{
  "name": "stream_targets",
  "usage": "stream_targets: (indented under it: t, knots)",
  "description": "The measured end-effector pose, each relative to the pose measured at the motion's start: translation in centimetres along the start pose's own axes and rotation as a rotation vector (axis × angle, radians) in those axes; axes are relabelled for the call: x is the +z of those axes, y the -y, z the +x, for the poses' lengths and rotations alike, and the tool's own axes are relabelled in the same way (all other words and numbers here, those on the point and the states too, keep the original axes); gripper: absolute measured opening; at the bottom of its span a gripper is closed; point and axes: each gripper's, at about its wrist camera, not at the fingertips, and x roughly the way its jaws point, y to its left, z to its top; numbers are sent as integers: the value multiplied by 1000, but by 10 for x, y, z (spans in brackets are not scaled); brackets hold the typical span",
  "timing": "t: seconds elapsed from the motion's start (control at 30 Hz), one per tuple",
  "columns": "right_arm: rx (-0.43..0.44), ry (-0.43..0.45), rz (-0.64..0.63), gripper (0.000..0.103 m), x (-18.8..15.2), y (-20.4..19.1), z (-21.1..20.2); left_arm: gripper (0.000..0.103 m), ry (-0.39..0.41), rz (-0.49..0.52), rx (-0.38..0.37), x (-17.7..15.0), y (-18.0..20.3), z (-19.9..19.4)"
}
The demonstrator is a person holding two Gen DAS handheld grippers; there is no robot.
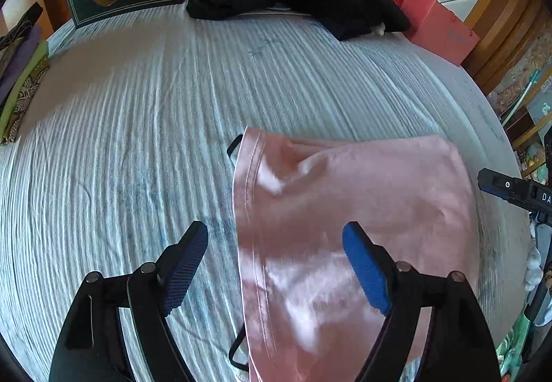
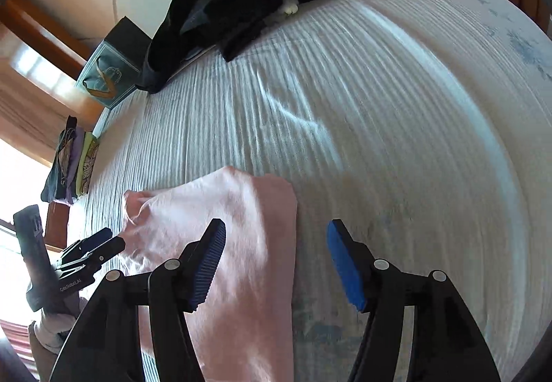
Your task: Fold clothes
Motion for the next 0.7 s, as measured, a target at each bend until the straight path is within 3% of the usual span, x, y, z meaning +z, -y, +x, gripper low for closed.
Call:
stream_targets:
  t: [0.2, 0.47, 0.53, 0.57, 0.7]
  knots:
    - [3, -23, 4, 61, -35, 6, -3, 81, -42, -39, 36, -50, -1, -10]
    - [6, -22, -29, 61, -48, 2, -3, 77, -70, -15, 92, -80, 16, -4]
    - [-4, -19, -57, 61, -48, -4, 0, 58, -62, -2, 92, -80, 22, -5]
    - [-9, -18, -69, 61, -48, -7, 2, 36, -60, -3, 83, -80, 24, -6]
    - [-15, -13, -94, 61, -44, -14, 9, 35, -70, -12, 66, -78, 23, -5]
